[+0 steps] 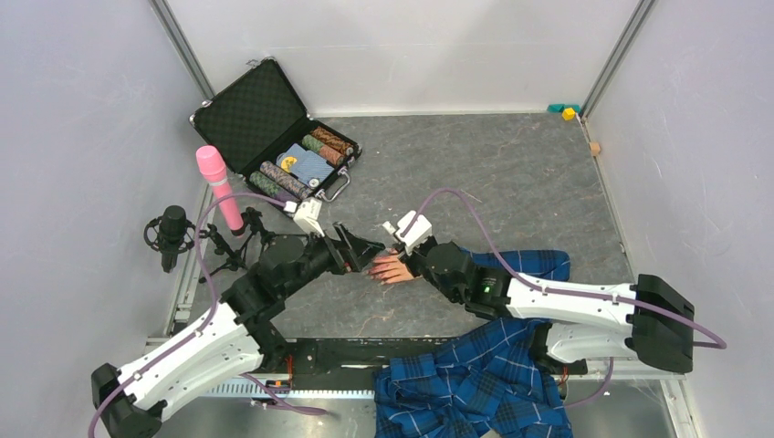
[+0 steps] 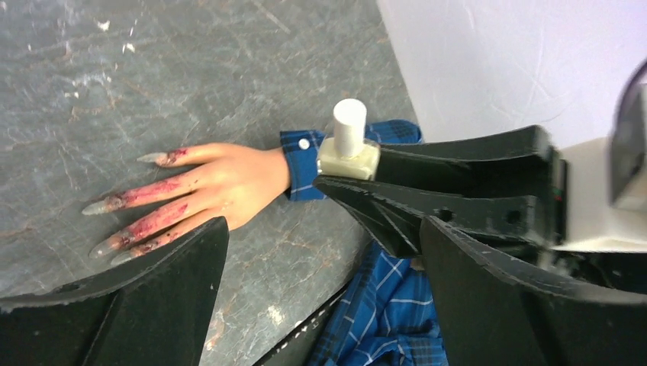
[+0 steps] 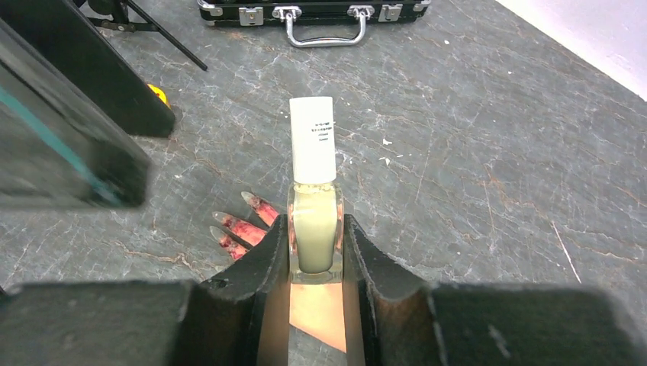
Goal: Paint the nails
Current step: Unscrew the nail polish bottle, then remove the nail polish from the nail polish bottle.
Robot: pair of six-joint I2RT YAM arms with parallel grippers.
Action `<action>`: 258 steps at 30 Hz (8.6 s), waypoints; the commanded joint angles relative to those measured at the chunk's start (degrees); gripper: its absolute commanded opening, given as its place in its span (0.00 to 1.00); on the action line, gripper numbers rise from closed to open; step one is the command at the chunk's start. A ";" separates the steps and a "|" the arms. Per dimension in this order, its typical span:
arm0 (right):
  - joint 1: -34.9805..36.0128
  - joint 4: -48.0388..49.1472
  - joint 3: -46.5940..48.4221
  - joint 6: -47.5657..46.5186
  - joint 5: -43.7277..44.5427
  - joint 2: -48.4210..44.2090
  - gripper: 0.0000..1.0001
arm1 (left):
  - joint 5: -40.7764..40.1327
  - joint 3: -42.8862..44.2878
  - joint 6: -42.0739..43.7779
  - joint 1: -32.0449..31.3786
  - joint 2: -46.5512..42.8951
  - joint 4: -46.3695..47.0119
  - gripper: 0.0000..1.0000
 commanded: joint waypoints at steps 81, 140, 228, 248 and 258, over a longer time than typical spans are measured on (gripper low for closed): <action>-0.41 6.10 -0.70 2.82 3.67 0.38 0.00 | 6.38 4.87 2.00 0.03 6.02 0.06 0.02; 2.18 14.86 -11.31 1.15 -17.73 -6.75 0.00 | 7.39 1.51 3.07 2.84 -1.41 2.53 0.02; 1.38 12.19 -7.59 -0.12 -13.34 -4.80 0.00 | 9.64 0.30 2.50 2.89 -0.46 3.44 0.02; -2.05 10.73 -10.00 1.79 -12.77 -7.08 0.00 | 9.88 0.79 2.97 2.89 -1.21 2.77 0.02; -2.65 8.67 -10.08 -1.36 -23.40 -8.11 0.00 | 8.61 0.87 2.92 2.88 -1.18 2.12 0.02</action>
